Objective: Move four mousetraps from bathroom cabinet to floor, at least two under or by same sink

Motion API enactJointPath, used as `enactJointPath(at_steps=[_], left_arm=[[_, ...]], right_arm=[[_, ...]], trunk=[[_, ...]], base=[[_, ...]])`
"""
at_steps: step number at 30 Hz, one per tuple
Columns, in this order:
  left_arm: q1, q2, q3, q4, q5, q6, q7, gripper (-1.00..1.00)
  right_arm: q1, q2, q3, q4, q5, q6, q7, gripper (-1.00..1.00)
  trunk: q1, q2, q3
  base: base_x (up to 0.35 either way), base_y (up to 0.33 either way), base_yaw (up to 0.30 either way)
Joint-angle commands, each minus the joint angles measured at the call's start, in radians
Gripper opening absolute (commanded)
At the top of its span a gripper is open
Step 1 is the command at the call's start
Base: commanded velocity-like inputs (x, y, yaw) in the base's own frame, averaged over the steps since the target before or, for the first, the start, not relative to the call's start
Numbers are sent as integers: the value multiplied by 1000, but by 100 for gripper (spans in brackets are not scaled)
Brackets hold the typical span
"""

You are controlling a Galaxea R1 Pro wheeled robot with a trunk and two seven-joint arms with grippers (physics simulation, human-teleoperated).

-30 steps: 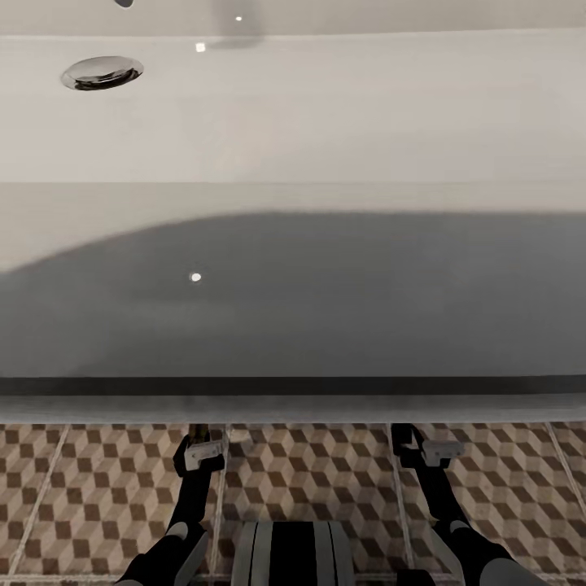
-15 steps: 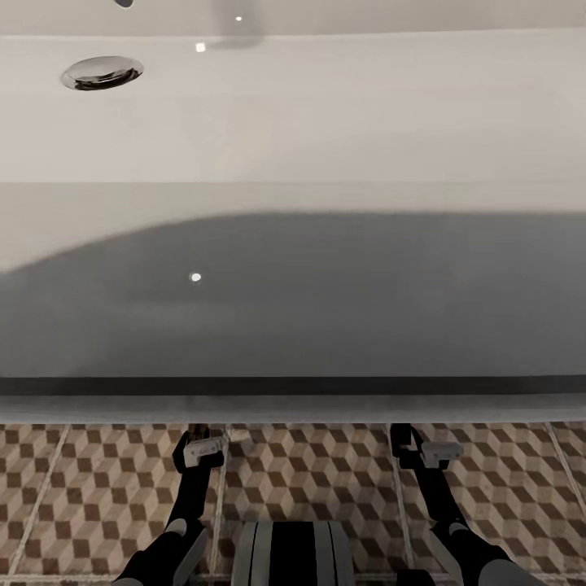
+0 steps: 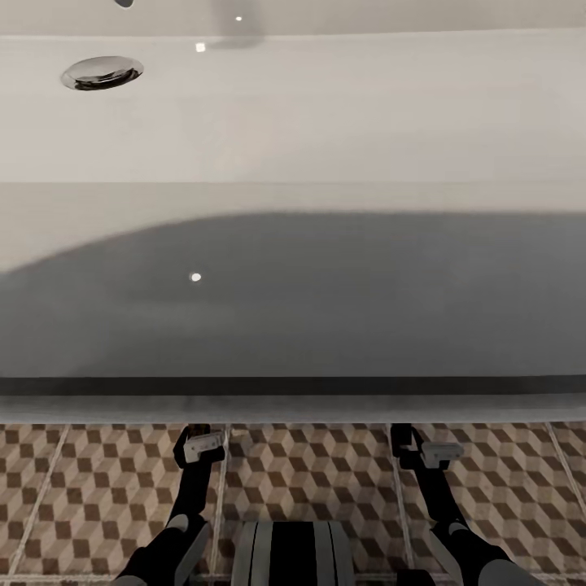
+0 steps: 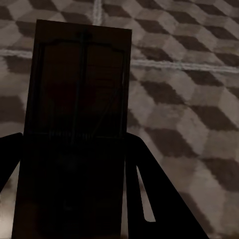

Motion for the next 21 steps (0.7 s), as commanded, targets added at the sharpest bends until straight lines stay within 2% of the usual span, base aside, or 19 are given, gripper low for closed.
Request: enactJointPath(at_steps=[1, 10, 16, 21], left_arm=[[-1, 2, -8, 0, 7, -3, 5, -100], [-1, -4, -9, 2, 5, -9, 2, -100], [-1, -3, -10, 53, 0, -74, 2, -100], [-1, -1, -11, 79, -1, -104, 3, -100]], right_arm=[[0, 0, 9, 0, -11, -2, 0, -100], [0, -1, 11, 1, -15, -18, 8, -100], [0, -1, 12, 39, -17, -69, 8, -100], [0, 0, 13, 87, -15, -107, 9, -100]], trunk=[[0, 0, 0], [0, 0, 0], [0, 0, 0], [0, 0, 0]], base=[[0, 0, 0], [0, 0, 0], [0, 0, 0], [0, 0, 0]])
